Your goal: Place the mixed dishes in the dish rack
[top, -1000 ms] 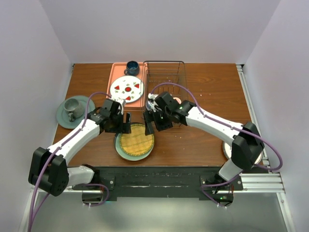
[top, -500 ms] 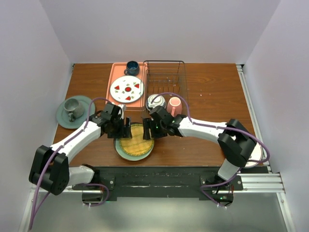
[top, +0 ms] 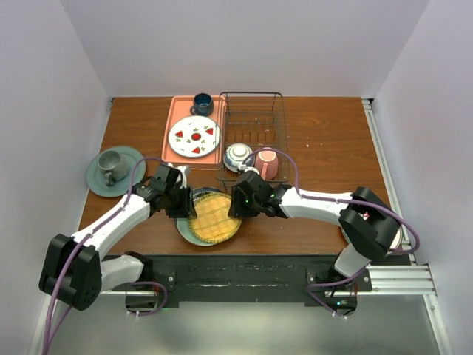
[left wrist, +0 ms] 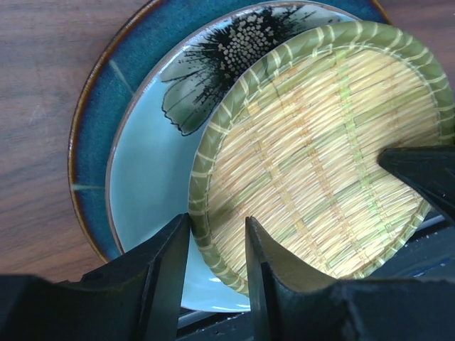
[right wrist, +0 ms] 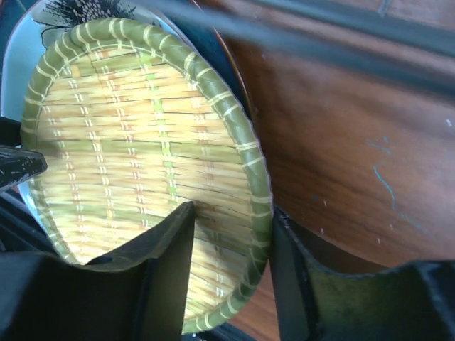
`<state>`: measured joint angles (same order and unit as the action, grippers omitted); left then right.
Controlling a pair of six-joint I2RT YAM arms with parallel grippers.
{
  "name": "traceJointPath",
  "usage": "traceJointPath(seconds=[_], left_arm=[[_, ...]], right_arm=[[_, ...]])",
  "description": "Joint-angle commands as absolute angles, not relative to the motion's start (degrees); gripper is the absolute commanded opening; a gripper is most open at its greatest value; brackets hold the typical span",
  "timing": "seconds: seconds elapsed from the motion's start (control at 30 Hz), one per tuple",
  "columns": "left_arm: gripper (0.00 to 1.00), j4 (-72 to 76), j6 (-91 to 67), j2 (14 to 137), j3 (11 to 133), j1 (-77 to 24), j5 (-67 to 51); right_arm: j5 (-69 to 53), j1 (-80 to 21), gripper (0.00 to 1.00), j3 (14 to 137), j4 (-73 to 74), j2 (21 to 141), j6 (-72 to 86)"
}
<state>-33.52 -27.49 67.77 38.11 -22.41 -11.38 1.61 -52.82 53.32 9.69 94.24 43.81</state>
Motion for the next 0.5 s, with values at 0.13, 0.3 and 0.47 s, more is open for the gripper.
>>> traceJointPath(seconds=[0.13, 0.3, 0.47], left_arm=[[0.44, -32.08, -28.83, 64.25, 37.97, -22.5, -14.77], [0.55, -32.43, -28.83, 63.37, 38.76, -22.5, -13.45], [0.66, -32.35, -28.21, 62.06, 41.56, -22.5, -11.95]], right_arm=[[4.92, -52.91, 0.06, 49.22, 17.92, 88.34, 45.97], [6.15, -52.91, 0.0, 50.36, 21.52, 85.52, 46.32], [5.63, -52.91, 0.0, 52.55, 23.99, 81.75, 44.65]])
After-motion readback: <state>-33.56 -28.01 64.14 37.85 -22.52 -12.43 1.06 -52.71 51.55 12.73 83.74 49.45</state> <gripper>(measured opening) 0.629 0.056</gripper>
